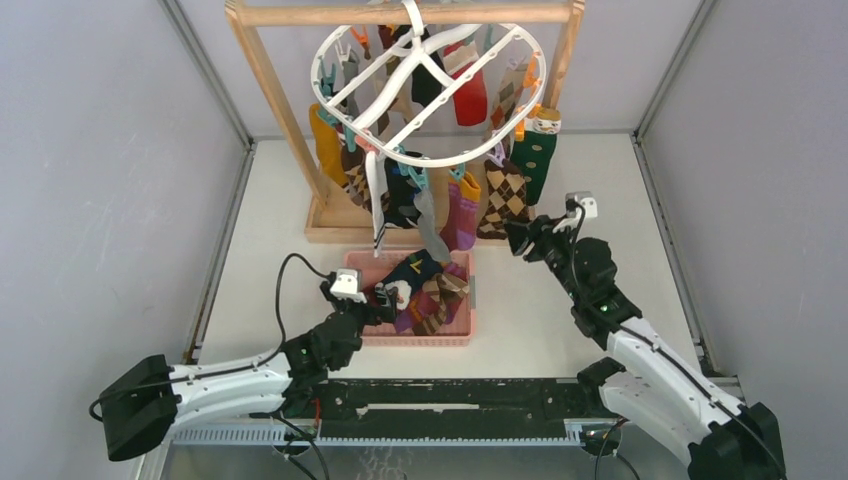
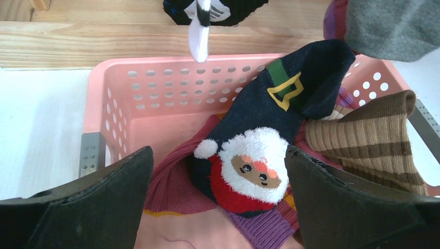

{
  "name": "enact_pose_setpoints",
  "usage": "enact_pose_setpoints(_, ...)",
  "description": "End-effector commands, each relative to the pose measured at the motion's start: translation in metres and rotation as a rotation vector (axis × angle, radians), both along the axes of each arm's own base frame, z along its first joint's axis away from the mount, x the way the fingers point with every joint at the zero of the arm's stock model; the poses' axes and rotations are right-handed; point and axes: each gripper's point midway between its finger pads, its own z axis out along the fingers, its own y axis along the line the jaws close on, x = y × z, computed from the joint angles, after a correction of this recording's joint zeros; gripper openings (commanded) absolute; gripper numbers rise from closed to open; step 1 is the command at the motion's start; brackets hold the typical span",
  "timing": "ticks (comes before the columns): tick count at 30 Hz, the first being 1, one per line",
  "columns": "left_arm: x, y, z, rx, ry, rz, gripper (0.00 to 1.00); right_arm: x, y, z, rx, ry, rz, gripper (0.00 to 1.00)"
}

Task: Remove the socks clipped to the hanger
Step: Adjust the hanger on the clothesline.

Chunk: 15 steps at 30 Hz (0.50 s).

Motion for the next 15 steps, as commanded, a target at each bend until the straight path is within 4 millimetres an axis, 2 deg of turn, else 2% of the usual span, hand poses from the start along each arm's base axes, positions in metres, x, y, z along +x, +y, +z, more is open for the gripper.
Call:
enact_pose_setpoints(1,0.005,-0.013,0.024,-0.059,-0.030,-0.010,1.00,-0.021,0.005,-0.006,-0.054,-0.008,-0.003,0.55)
enact_pose_setpoints(9,0.006,-0.013,0.023,-0.051,-0.030,-0.009,1.00,-0.065,0.024,-0.034,-0.137,0.024,0.094,0.57)
enact_pose_setpoints(10,0.006,-0.013,0.023,-0.050,-0.030,-0.007,1.00,-0.069,0.024,-0.036,-0.138,0.025,0.083,0.57)
enact_pose_setpoints(15,0.007,-0.015,0.024,-0.042,-0.029,-0.008,1.00,-0.093,0.045,-0.040,-0.133,0.017,0.163,0.57)
